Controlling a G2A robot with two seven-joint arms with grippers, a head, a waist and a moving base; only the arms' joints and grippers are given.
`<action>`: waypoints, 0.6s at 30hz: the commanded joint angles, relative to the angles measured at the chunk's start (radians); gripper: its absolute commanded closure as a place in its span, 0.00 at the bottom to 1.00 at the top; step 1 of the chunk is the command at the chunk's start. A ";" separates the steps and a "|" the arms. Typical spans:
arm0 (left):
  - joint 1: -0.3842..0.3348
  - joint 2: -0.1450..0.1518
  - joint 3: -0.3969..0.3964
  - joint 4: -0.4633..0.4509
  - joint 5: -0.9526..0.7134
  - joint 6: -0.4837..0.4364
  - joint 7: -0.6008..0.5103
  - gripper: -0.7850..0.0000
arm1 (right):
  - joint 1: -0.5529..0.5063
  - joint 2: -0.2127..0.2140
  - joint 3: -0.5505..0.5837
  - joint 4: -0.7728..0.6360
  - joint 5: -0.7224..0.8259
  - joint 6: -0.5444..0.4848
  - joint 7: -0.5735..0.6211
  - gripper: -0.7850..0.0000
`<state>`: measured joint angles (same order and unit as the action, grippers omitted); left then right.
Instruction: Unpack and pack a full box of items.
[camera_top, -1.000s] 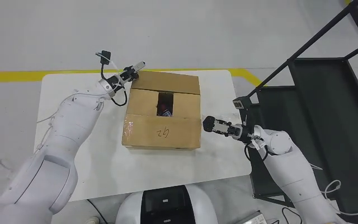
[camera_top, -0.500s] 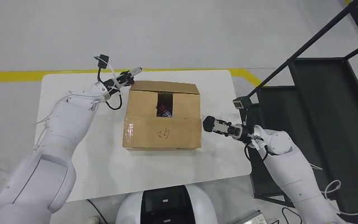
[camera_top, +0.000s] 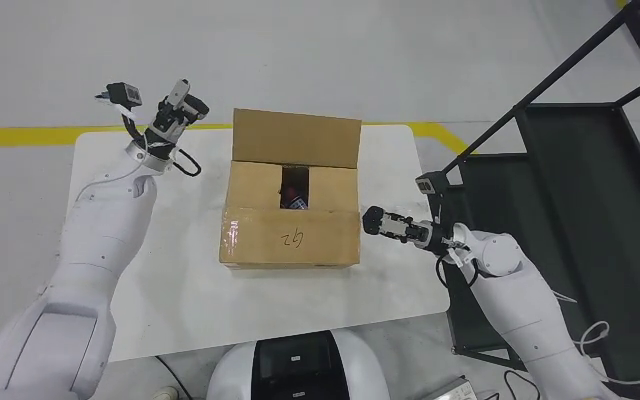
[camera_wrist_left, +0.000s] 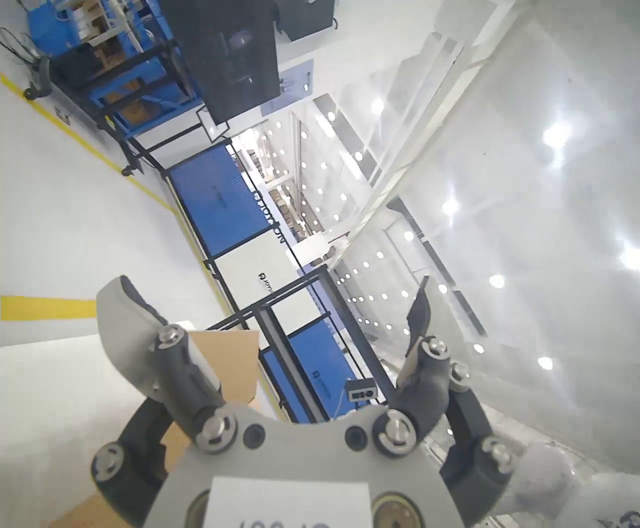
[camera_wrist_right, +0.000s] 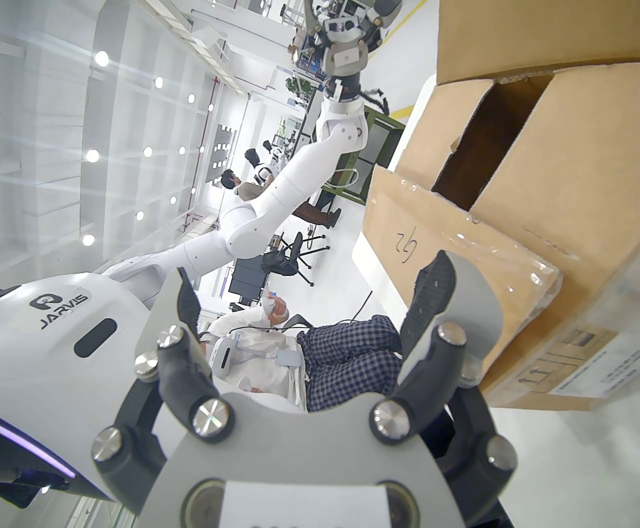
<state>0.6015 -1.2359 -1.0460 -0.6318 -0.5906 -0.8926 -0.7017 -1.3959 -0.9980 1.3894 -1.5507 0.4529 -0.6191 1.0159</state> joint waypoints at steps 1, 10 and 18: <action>0.081 0.027 -0.050 -0.114 -0.016 0.033 -0.025 0.00 | 0.008 -0.002 0.000 0.009 -0.048 -0.006 -0.044 0.00; 0.359 0.099 -0.225 -0.465 -0.014 0.202 -0.010 0.00 | 0.106 -0.020 -0.063 0.149 -0.203 -0.039 -0.179 0.00; 0.359 0.099 -0.225 -0.465 -0.014 0.202 -0.010 0.00 | 0.181 -0.040 -0.148 0.249 -0.281 -0.085 -0.216 0.00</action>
<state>0.9604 -1.1373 -1.2707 -1.0965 -0.6046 -0.6910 -0.7122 -1.2221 -1.0357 1.2530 -1.3118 0.1813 -0.6995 0.8026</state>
